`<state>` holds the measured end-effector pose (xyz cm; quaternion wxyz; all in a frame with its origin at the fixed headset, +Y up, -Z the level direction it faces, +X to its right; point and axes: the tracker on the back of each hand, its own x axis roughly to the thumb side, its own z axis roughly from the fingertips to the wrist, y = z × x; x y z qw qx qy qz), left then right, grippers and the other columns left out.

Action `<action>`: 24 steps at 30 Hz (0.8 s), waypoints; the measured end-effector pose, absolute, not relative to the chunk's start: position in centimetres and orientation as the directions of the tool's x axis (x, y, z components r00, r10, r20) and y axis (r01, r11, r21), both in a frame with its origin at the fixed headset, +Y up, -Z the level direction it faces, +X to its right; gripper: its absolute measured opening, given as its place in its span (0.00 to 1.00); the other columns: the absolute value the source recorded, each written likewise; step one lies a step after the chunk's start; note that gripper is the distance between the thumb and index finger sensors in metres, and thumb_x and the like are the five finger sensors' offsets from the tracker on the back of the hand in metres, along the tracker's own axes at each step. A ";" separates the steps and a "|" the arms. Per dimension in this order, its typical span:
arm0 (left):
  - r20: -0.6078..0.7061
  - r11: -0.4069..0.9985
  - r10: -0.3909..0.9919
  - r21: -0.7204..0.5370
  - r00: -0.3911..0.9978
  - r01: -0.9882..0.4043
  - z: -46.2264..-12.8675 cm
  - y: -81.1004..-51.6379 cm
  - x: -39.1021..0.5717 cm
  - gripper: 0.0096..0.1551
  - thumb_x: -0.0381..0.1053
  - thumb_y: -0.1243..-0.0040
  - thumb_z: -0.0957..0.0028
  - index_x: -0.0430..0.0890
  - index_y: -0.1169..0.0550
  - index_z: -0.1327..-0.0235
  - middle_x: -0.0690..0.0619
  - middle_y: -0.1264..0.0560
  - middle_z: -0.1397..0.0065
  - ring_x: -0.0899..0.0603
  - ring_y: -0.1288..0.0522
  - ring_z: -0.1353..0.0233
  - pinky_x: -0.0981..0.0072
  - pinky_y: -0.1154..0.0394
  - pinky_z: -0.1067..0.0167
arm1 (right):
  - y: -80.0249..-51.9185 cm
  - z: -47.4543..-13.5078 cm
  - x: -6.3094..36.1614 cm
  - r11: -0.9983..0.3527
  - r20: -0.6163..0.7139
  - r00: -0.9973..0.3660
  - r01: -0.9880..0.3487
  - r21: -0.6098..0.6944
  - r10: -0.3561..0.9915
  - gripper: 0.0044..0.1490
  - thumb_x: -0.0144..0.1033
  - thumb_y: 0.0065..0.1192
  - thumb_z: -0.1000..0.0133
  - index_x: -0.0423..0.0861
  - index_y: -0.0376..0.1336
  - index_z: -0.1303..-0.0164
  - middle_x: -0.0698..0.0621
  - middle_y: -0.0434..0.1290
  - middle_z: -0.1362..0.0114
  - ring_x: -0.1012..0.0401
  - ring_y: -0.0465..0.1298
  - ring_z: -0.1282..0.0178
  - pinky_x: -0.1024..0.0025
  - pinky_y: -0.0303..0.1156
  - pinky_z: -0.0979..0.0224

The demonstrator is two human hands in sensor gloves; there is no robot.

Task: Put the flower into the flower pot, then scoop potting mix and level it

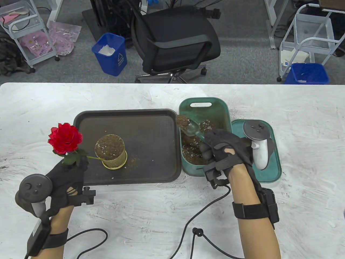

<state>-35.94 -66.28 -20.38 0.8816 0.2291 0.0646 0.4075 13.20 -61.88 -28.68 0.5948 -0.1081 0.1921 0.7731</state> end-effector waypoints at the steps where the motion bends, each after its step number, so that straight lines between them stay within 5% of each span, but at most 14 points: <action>1: 0.074 0.563 0.748 0.457 0.660 -0.689 -20.4 -66.3 -35.9 0.22 0.60 0.27 0.55 0.49 0.10 0.54 0.56 0.10 0.57 0.47 0.07 0.63 0.59 0.12 0.59 | -62.0 -28.6 12.2 -0.207 -0.389 -0.269 -0.959 0.194 0.881 0.32 0.40 0.62 0.49 0.36 0.66 0.39 0.40 0.82 0.51 0.55 0.86 0.72 0.64 0.85 0.74; 13: 0.073 0.561 0.750 0.455 0.657 -0.691 -20.4 -66.3 -35.9 0.22 0.59 0.27 0.55 0.49 0.10 0.54 0.56 0.10 0.56 0.47 0.07 0.63 0.59 0.12 0.59 | -64.9 -29.8 -1.9 -0.211 -0.312 -0.380 -0.862 0.461 0.871 0.32 0.40 0.62 0.49 0.36 0.65 0.38 0.40 0.82 0.50 0.54 0.86 0.71 0.63 0.85 0.72; 24: 0.067 0.558 0.755 0.456 0.652 -0.693 -20.4 -66.3 -36.0 0.23 0.60 0.27 0.55 0.49 0.10 0.54 0.56 0.10 0.57 0.47 0.07 0.63 0.59 0.12 0.59 | -62.6 -29.3 -6.0 -0.585 -0.044 -0.640 -0.727 0.359 0.767 0.32 0.41 0.65 0.50 0.38 0.67 0.40 0.41 0.83 0.51 0.54 0.86 0.72 0.63 0.85 0.73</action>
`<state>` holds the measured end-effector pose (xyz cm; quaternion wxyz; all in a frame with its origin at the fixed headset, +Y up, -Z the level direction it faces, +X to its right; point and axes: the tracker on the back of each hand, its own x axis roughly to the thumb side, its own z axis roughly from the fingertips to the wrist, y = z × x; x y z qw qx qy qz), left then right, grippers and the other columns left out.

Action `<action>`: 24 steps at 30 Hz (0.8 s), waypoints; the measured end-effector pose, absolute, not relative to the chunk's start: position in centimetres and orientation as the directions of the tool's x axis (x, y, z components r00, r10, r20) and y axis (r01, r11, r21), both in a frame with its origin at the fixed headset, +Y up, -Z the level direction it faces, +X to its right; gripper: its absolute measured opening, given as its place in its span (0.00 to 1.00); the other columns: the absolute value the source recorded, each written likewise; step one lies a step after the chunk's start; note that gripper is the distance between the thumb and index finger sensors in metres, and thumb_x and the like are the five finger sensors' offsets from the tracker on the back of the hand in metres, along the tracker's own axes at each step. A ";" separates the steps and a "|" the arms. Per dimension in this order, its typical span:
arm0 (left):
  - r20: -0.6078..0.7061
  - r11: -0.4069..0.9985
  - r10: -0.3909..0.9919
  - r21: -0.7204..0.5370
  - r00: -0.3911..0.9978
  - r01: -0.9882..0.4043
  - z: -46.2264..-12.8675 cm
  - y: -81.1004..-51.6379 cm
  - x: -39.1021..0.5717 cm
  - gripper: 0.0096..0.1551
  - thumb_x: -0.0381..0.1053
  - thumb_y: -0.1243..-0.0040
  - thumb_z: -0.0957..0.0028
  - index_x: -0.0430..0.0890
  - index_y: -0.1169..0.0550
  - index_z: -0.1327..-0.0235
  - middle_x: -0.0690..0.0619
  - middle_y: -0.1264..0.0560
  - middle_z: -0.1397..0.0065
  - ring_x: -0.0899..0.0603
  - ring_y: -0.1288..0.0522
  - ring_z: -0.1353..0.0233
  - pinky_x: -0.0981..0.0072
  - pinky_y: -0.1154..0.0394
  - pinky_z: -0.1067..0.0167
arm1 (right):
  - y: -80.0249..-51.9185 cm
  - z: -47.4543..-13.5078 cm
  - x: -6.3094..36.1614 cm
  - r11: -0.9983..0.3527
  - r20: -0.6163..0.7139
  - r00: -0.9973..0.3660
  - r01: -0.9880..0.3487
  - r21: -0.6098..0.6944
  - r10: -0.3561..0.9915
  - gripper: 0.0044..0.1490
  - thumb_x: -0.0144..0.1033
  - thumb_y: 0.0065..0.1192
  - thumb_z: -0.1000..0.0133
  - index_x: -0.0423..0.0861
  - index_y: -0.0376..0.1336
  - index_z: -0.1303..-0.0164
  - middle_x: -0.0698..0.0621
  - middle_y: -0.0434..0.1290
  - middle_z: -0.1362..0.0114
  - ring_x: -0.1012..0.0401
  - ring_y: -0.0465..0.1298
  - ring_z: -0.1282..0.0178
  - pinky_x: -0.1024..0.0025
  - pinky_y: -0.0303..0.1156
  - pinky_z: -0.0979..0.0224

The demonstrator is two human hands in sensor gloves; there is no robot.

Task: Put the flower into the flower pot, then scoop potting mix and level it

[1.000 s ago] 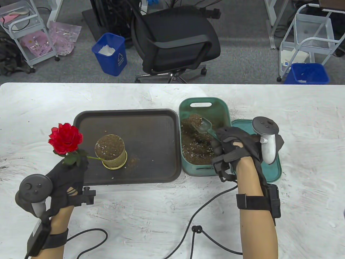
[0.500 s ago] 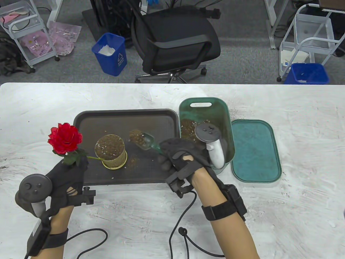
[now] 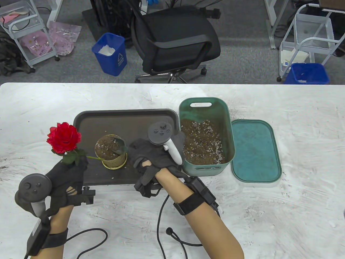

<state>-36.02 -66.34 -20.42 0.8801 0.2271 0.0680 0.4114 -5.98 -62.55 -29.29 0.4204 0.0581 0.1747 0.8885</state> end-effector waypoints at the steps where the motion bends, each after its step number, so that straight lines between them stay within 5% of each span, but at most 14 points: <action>1: 0.068 0.558 0.755 0.456 0.653 -0.693 -20.4 -66.3 -36.0 0.22 0.60 0.27 0.55 0.49 0.10 0.54 0.56 0.10 0.57 0.47 0.07 0.63 0.59 0.12 0.59 | -62.5 -29.2 -6.1 -0.594 -0.036 -0.645 -0.723 0.353 0.763 0.32 0.41 0.65 0.50 0.38 0.67 0.40 0.40 0.83 0.51 0.54 0.86 0.72 0.63 0.85 0.74; 14: 0.069 0.558 0.755 0.455 0.652 -0.694 -20.4 -66.3 -36.0 0.22 0.60 0.27 0.55 0.49 0.10 0.54 0.56 0.10 0.57 0.47 0.07 0.63 0.59 0.12 0.59 | -61.0 -28.9 -6.9 -0.720 0.054 -0.735 -0.643 0.259 0.676 0.32 0.41 0.66 0.51 0.38 0.68 0.40 0.41 0.83 0.51 0.53 0.86 0.72 0.62 0.85 0.73; 24: 0.070 0.558 0.755 0.455 0.652 -0.694 -20.4 -66.3 -36.0 0.22 0.59 0.27 0.55 0.49 0.10 0.54 0.56 0.10 0.57 0.47 0.07 0.63 0.59 0.12 0.59 | -60.4 -27.8 -8.6 -0.876 0.202 -0.853 -0.466 0.122 0.482 0.33 0.38 0.69 0.53 0.40 0.68 0.39 0.41 0.83 0.48 0.52 0.86 0.68 0.60 0.85 0.69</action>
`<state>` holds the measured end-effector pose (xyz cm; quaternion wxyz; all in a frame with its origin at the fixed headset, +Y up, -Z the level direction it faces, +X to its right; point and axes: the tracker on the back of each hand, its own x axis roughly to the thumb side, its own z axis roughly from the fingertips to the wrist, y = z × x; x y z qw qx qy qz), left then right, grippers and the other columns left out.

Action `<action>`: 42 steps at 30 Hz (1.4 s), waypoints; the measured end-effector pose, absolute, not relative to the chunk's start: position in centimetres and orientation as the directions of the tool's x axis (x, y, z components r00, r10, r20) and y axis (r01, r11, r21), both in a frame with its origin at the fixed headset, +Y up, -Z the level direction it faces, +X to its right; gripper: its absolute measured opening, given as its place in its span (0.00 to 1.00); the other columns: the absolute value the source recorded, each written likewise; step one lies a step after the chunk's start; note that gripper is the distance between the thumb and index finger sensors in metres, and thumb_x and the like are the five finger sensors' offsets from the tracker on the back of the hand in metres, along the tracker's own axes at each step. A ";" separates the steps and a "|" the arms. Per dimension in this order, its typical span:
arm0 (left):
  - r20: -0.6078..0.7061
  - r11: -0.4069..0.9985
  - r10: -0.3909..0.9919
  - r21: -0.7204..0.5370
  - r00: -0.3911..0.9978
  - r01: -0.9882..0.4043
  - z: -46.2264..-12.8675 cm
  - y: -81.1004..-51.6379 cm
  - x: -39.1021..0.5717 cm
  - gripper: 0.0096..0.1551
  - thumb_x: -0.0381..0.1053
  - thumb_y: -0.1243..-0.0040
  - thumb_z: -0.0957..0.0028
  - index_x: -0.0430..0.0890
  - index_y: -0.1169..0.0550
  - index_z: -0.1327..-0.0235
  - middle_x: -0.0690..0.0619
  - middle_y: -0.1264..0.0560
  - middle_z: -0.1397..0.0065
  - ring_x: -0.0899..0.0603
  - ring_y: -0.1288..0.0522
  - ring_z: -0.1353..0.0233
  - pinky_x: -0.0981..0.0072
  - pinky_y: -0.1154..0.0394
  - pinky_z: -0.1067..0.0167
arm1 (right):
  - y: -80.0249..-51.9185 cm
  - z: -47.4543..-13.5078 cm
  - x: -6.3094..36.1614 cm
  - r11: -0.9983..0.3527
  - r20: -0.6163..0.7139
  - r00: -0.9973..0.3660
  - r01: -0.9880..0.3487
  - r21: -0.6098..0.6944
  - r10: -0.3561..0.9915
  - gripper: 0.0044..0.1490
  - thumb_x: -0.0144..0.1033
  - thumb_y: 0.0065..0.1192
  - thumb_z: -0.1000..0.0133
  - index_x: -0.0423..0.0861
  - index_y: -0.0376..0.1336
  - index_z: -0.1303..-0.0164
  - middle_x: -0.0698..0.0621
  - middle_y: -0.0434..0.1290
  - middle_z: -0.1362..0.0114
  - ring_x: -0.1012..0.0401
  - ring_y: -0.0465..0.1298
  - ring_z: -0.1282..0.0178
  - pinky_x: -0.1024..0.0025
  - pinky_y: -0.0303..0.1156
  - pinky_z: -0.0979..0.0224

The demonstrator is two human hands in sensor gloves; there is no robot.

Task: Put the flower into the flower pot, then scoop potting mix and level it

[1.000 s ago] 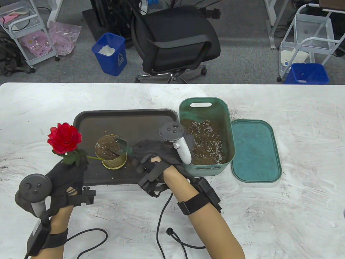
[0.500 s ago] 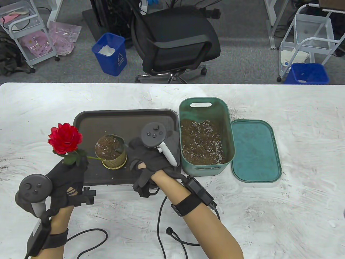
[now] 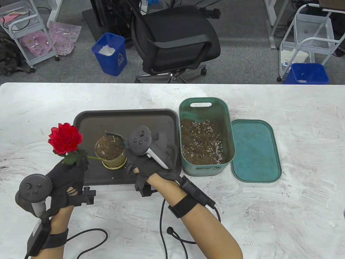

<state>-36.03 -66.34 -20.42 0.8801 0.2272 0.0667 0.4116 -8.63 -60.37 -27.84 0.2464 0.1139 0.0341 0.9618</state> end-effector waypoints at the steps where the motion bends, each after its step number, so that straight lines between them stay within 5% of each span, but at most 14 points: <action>1: 0.068 0.557 0.756 0.455 0.651 -0.695 -20.4 -66.4 -36.1 0.23 0.60 0.27 0.55 0.49 0.10 0.54 0.56 0.10 0.57 0.47 0.07 0.63 0.59 0.12 0.59 | -60.4 -27.8 -8.8 -0.889 0.219 -0.862 -0.446 0.105 0.458 0.33 0.38 0.70 0.53 0.40 0.68 0.39 0.41 0.83 0.48 0.52 0.86 0.68 0.59 0.85 0.69; 6: 0.069 0.557 0.756 0.454 0.651 -0.695 -20.5 -66.4 -36.1 0.23 0.59 0.27 0.55 0.49 0.10 0.54 0.56 0.10 0.57 0.47 0.07 0.63 0.59 0.12 0.59 | -60.4 -27.2 -9.6 -0.946 0.313 -0.903 -0.322 -0.039 0.294 0.33 0.37 0.71 0.54 0.42 0.68 0.39 0.42 0.82 0.46 0.51 0.86 0.66 0.58 0.85 0.66; 11: 0.071 0.557 0.756 0.453 0.651 -0.696 -20.5 -66.4 -36.1 0.23 0.60 0.27 0.55 0.49 0.10 0.54 0.56 0.10 0.57 0.47 0.07 0.63 0.59 0.12 0.59 | -60.3 -27.3 -9.4 -0.932 0.296 -0.903 -0.351 -0.091 0.311 0.32 0.37 0.70 0.54 0.42 0.68 0.39 0.42 0.82 0.47 0.52 0.86 0.66 0.58 0.85 0.66; 15: 0.069 0.555 0.758 0.453 0.648 -0.698 -20.5 -66.4 -36.1 0.22 0.59 0.27 0.55 0.49 0.10 0.54 0.56 0.10 0.57 0.47 0.07 0.63 0.59 0.12 0.59 | -60.1 -28.1 -8.5 -0.831 0.251 -0.805 -0.556 -0.006 0.537 0.37 0.37 0.64 0.53 0.37 0.63 0.33 0.42 0.82 0.49 0.54 0.85 0.70 0.61 0.84 0.70; 18: 0.068 0.553 0.761 0.453 0.646 -0.699 -20.4 -66.4 -36.1 0.23 0.60 0.27 0.56 0.49 0.10 0.54 0.56 0.10 0.57 0.47 0.07 0.63 0.59 0.12 0.59 | -61.1 -28.8 -7.9 -0.657 0.095 -0.652 -0.732 0.181 0.753 0.37 0.37 0.61 0.50 0.44 0.60 0.28 0.42 0.81 0.50 0.55 0.84 0.71 0.62 0.83 0.71; 22: 0.068 0.552 0.762 0.452 0.644 -0.701 -20.5 -66.4 -36.0 0.23 0.59 0.27 0.55 0.49 0.11 0.54 0.56 0.10 0.56 0.47 0.07 0.63 0.59 0.12 0.59 | -63.1 -29.4 -8.1 -0.468 -0.098 -0.513 -0.833 0.296 0.852 0.33 0.37 0.60 0.48 0.52 0.63 0.30 0.42 0.81 0.50 0.56 0.83 0.71 0.63 0.83 0.71; 30: 0.068 0.552 0.762 0.452 0.644 -0.700 -20.5 -66.4 -36.1 0.23 0.60 0.27 0.55 0.49 0.10 0.54 0.56 0.10 0.56 0.47 0.07 0.63 0.59 0.12 0.59 | -64.2 -30.0 -8.3 -0.549 -0.119 -0.612 -0.765 0.336 0.782 0.35 0.40 0.66 0.50 0.48 0.64 0.31 0.43 0.81 0.51 0.55 0.84 0.71 0.61 0.83 0.72; 35: 0.065 0.551 0.763 0.453 0.643 -0.701 -20.5 -66.4 -36.1 0.22 0.60 0.27 0.55 0.49 0.11 0.54 0.56 0.10 0.56 0.47 0.07 0.63 0.59 0.12 0.59 | -63.1 -30.0 -9.4 -0.791 0.093 -0.816 -0.516 0.329 0.571 0.42 0.37 0.70 0.52 0.49 0.58 0.26 0.43 0.77 0.44 0.54 0.83 0.64 0.60 0.83 0.64; 42: 0.061 0.550 0.766 0.453 0.640 -0.701 -20.5 -66.4 -36.1 0.23 0.60 0.27 0.55 0.49 0.11 0.54 0.56 0.10 0.56 0.47 0.07 0.63 0.59 0.12 0.59 | -59.8 -29.3 -12.1 -0.903 0.285 -0.859 -0.383 0.197 0.426 0.36 0.38 0.61 0.49 0.50 0.61 0.28 0.44 0.79 0.49 0.56 0.82 0.70 0.60 0.83 0.70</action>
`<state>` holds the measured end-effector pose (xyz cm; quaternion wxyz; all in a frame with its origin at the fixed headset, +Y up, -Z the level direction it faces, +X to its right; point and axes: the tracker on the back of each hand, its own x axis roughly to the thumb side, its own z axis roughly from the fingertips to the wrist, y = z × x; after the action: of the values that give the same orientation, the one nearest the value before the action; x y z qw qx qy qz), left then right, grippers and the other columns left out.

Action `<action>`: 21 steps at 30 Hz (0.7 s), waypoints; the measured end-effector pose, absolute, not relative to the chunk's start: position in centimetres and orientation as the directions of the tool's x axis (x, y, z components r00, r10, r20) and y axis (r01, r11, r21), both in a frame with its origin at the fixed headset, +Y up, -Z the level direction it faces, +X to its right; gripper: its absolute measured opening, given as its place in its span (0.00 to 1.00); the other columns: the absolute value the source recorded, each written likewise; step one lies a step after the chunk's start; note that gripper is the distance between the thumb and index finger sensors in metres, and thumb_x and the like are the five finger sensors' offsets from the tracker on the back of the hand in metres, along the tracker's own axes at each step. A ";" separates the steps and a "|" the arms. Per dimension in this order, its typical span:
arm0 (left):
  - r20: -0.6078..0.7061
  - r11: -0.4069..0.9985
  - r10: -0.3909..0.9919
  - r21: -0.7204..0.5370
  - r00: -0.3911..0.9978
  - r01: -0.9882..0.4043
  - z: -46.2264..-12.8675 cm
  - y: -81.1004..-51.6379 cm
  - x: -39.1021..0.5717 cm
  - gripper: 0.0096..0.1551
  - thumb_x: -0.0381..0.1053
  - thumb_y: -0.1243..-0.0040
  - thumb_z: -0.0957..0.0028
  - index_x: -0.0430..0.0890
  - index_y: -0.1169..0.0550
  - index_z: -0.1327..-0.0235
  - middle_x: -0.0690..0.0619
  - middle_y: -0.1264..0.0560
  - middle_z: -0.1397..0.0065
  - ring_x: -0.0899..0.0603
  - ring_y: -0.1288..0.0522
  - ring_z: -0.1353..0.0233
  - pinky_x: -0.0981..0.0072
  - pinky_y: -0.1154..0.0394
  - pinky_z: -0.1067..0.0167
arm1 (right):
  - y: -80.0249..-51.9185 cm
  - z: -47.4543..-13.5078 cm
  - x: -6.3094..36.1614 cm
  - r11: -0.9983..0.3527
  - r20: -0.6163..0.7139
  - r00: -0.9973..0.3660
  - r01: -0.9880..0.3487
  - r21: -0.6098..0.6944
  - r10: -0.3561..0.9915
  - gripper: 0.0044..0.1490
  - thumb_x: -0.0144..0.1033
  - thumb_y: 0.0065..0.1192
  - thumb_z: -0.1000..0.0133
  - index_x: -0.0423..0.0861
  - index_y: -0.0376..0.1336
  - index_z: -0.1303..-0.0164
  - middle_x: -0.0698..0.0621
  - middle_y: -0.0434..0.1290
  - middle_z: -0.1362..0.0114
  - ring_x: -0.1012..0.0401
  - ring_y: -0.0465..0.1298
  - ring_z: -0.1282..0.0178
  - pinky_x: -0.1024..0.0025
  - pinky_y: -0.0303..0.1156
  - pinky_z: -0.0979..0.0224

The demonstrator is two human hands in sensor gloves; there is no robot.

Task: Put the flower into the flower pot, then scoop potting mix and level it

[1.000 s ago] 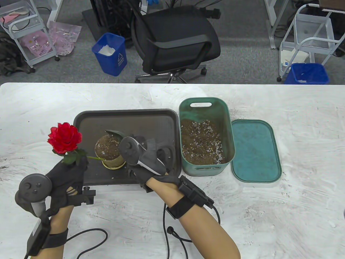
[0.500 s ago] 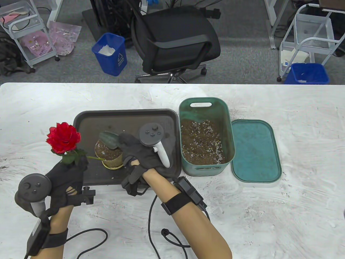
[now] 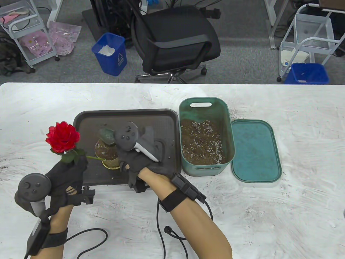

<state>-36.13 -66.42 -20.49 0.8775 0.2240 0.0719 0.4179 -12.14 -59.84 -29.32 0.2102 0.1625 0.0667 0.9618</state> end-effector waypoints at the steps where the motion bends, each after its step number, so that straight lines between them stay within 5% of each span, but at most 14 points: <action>1: 0.061 0.551 0.765 0.454 0.641 -0.701 -20.5 -66.4 -36.1 0.23 0.60 0.27 0.55 0.49 0.11 0.54 0.56 0.11 0.56 0.47 0.07 0.63 0.59 0.12 0.59 | -59.6 -29.3 -12.9 -0.910 0.304 -0.861 -0.356 0.211 0.408 0.35 0.39 0.60 0.49 0.50 0.61 0.27 0.44 0.79 0.50 0.56 0.82 0.70 0.60 0.82 0.70; 6: 0.059 0.552 0.765 0.454 0.641 -0.699 -20.5 -66.4 -36.2 0.23 0.60 0.27 0.55 0.48 0.10 0.54 0.56 0.10 0.56 0.47 0.07 0.63 0.59 0.12 0.59 | -59.8 -29.3 -15.1 -0.952 0.333 -0.908 -0.176 0.250 0.255 0.34 0.39 0.59 0.49 0.52 0.63 0.29 0.44 0.80 0.51 0.56 0.82 0.71 0.60 0.83 0.70; 13: 0.063 0.552 0.763 0.453 0.643 -0.700 -20.5 -66.4 -36.2 0.23 0.60 0.27 0.55 0.49 0.11 0.54 0.56 0.10 0.57 0.47 0.07 0.63 0.59 0.12 0.59 | -59.4 -28.6 -15.4 -0.963 0.397 -0.879 -0.228 0.143 0.266 0.34 0.39 0.60 0.50 0.53 0.64 0.31 0.45 0.80 0.51 0.56 0.83 0.70 0.60 0.83 0.69; 21: 0.065 0.553 0.762 0.453 0.645 -0.699 -20.5 -66.4 -36.2 0.23 0.60 0.27 0.55 0.49 0.10 0.54 0.56 0.10 0.57 0.47 0.07 0.63 0.59 0.12 0.59 | -61.0 -27.0 -15.1 -0.990 0.468 -0.873 -0.116 0.074 0.138 0.33 0.39 0.61 0.51 0.55 0.64 0.31 0.45 0.80 0.50 0.54 0.83 0.67 0.58 0.83 0.67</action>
<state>-36.16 -66.40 -20.50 0.8785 0.2250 0.0695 0.4157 -15.09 -61.02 -26.97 0.0656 0.2433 0.0216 0.9675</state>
